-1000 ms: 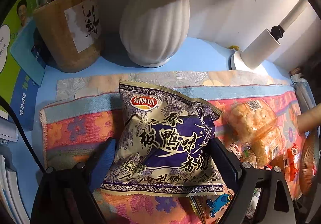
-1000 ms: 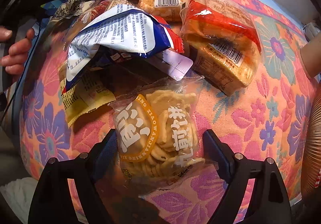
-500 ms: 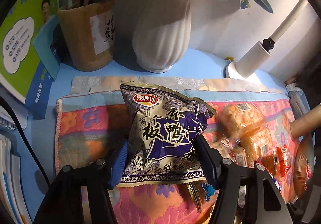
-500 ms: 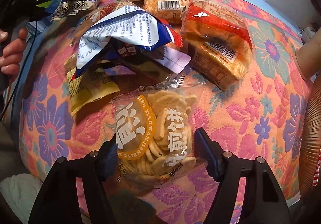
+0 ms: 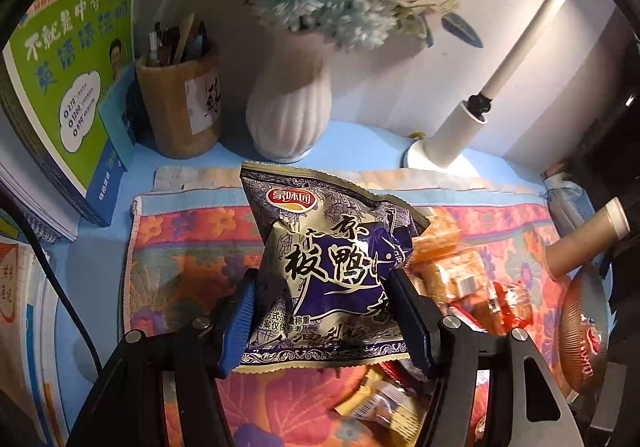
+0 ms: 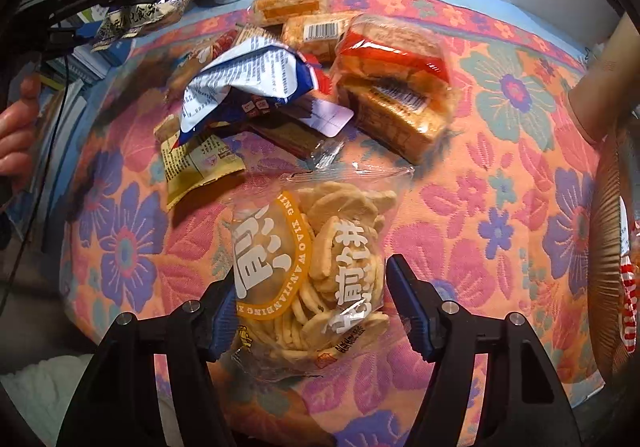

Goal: Organize snacks
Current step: 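Carry both bags over the glass bowl and open both tools to drop them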

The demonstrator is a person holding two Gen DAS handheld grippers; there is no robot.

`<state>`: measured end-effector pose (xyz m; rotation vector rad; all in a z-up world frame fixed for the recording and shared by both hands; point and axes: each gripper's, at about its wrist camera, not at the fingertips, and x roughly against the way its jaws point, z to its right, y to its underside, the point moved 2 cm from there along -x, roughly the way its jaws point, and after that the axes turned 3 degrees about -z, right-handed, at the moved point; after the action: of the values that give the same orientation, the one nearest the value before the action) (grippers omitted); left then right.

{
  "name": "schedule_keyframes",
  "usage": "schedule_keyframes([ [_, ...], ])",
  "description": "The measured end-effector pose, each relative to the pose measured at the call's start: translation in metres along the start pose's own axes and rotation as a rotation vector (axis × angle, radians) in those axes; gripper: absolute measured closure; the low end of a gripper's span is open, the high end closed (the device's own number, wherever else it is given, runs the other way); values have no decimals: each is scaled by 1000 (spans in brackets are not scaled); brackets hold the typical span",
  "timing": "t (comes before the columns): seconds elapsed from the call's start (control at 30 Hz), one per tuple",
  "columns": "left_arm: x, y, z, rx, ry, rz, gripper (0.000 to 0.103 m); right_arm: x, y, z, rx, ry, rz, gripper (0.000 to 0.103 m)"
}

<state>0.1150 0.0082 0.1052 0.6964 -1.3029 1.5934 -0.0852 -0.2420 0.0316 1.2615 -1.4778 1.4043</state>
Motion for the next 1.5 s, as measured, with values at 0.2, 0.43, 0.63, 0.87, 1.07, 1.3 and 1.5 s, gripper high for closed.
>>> schedule_keyframes([
  [0.2,21,2,32,-28,18,27,41,37,-4,31,-53,-13,71,36],
  [0.43,39,4,97,-111,69,60,41,73,4,77,-147,-16,147,36],
  [0.63,43,9,164,-211,126,68,41,103,20,124,-230,25,197,36],
  [0.87,37,24,246,-317,200,51,41,129,40,189,-342,103,227,36],
  [1.07,25,55,316,-427,253,13,41,143,57,259,-462,170,228,36],
  [1.3,0,92,373,-483,299,-60,41,147,58,307,-502,181,223,36],
  [1.5,-16,111,402,-513,306,-107,41,142,39,327,-489,171,221,35],
])
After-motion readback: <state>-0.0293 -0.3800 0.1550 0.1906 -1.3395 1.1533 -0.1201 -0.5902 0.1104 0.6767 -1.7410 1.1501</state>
